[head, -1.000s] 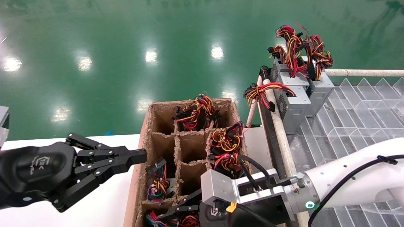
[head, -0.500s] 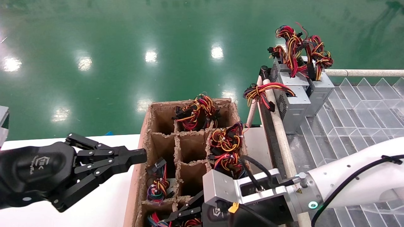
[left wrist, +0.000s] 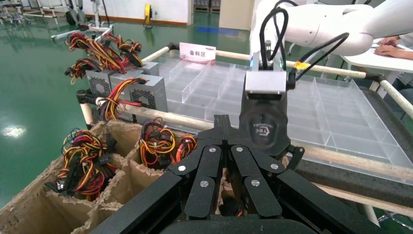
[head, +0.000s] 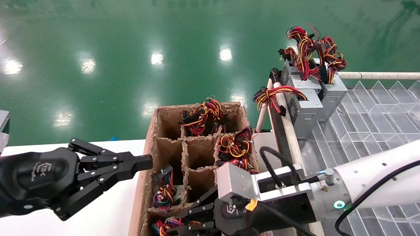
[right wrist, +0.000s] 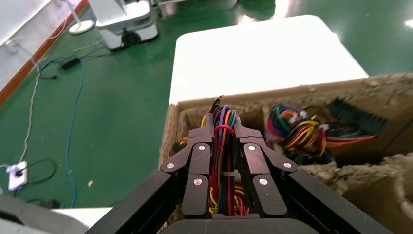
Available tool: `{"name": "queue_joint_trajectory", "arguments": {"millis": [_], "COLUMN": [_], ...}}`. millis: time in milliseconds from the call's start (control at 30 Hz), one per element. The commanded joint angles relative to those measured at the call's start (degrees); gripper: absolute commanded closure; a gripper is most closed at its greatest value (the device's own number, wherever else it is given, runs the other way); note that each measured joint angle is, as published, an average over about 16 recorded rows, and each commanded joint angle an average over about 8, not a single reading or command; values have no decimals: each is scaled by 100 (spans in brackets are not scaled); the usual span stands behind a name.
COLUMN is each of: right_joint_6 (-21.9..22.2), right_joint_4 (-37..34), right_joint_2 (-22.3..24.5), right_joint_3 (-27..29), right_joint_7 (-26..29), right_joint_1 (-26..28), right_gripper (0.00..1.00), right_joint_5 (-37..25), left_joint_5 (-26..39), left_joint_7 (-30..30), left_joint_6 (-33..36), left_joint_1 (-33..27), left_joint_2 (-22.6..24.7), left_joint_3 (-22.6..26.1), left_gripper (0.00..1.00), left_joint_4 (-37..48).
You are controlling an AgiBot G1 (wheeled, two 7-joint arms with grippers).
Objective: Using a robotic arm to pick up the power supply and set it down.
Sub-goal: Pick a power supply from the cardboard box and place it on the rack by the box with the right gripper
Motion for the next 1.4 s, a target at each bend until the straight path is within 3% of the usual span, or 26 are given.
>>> {"name": "queue_joint_trajectory", "arguments": {"millis": [33, 333, 667, 1400], "right_joint_6": [73, 288, 157, -16], "right_joint_4": [148, 409, 176, -90], "right_joint_2": [61, 327, 515, 554], "right_joint_3": [32, 304, 521, 752], "right_joint_7": [86, 381, 275, 47], "right_joint_1": [-14, -104, -32, 763], "right_gripper": [100, 100, 100, 100], "right_joint_5": [21, 440, 752, 750], "left_joint_5": [0, 0, 0, 0], "left_joint_7": [0, 0, 0, 0], "left_joint_6": [0, 0, 0, 0], "left_joint_1": [0, 0, 0, 0], "left_joint_2": [0, 0, 0, 0], "left_joint_3": [0, 0, 0, 0], "left_gripper": [100, 100, 100, 100], "left_joint_4": [0, 0, 0, 0]}}
